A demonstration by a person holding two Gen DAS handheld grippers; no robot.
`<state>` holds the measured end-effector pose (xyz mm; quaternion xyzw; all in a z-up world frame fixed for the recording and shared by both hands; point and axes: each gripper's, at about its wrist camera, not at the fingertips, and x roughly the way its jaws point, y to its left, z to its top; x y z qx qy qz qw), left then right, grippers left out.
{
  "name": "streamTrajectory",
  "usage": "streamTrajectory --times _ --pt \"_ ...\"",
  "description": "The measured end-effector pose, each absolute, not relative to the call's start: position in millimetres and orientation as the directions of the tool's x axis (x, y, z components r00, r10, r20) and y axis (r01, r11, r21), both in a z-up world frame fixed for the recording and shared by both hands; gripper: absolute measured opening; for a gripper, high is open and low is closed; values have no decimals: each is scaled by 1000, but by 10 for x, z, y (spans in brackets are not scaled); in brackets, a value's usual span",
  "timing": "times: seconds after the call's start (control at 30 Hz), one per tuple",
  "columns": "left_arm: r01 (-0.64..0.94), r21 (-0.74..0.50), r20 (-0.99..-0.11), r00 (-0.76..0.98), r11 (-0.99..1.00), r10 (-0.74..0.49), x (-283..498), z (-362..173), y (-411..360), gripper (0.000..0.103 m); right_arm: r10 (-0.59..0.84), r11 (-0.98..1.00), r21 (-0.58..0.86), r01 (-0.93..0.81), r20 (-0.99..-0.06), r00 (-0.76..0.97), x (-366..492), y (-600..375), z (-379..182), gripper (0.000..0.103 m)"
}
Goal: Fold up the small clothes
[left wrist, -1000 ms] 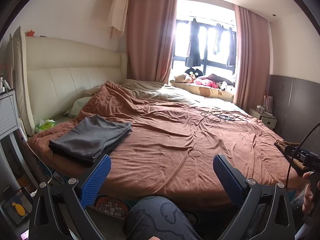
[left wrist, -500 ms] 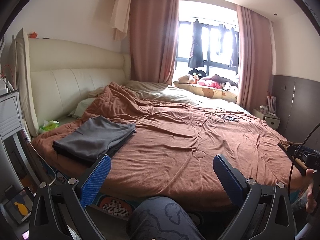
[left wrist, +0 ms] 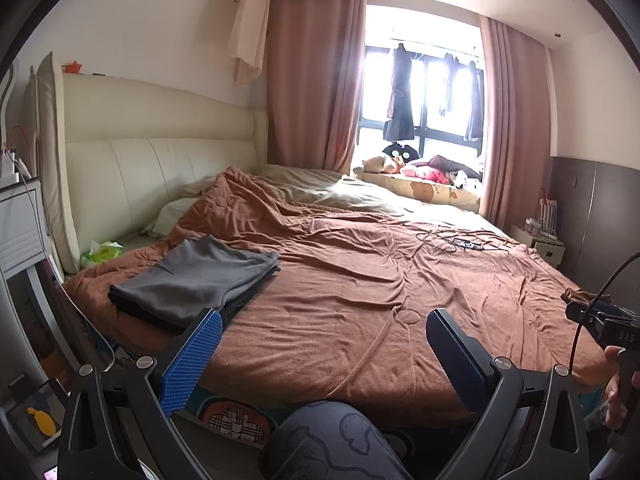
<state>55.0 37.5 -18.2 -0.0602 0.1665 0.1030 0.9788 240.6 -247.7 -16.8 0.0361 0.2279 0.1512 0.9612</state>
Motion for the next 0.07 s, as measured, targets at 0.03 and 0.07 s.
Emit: streamTrajectory --times 0.03,0.07 --pt "-225 -84 -338 923 971 185 570 -174 394 103 310 951 143 -275 -425 850 2420 -2467 -169 103" --pt "-229 -83 -337 922 970 189 580 -171 406 103 310 951 143 -275 -425 850 2420 -2467 -169 103"
